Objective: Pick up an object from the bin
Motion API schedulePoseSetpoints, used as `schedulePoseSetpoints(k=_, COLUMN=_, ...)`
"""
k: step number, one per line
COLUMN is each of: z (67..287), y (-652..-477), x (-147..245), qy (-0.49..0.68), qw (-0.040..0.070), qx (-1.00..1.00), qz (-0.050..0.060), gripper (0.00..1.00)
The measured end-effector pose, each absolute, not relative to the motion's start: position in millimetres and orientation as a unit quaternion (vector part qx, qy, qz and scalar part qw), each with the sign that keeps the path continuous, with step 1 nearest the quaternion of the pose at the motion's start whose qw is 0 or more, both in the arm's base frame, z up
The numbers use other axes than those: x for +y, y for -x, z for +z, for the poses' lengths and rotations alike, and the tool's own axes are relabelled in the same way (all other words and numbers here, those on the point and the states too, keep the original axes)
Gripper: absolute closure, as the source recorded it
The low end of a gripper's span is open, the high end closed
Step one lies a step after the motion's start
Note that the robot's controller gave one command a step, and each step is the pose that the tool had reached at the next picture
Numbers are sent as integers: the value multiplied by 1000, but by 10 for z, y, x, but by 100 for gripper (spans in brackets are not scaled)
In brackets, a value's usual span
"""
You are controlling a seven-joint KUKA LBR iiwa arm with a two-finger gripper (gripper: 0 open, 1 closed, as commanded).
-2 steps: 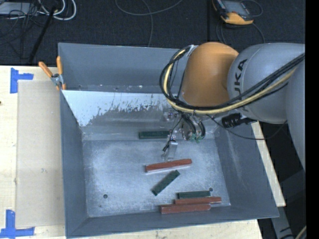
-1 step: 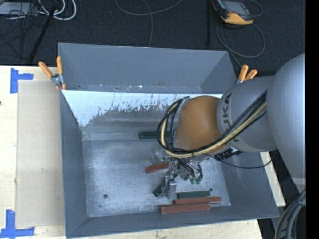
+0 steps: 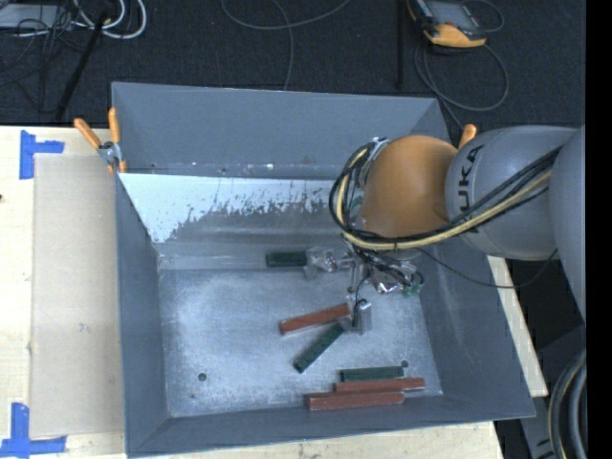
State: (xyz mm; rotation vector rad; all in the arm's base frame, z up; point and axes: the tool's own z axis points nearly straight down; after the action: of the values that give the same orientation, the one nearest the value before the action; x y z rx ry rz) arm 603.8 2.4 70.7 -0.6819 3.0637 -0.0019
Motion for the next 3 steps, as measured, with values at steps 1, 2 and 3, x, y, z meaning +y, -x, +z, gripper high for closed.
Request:
schedulePoseSetpoints(k=1, z=691, y=-5585, x=270, qy=390, qw=-1, qx=921, qz=1, gripper=0)
schedulePoseSetpoints(k=2, z=692, y=-5589, x=266, qy=388, qw=-1, qx=922, qz=1, gripper=100)
schedulePoseSetpoints(k=3, z=692, y=-5589, x=267, qy=387, qw=-1, qx=922, qz=1, gripper=0)
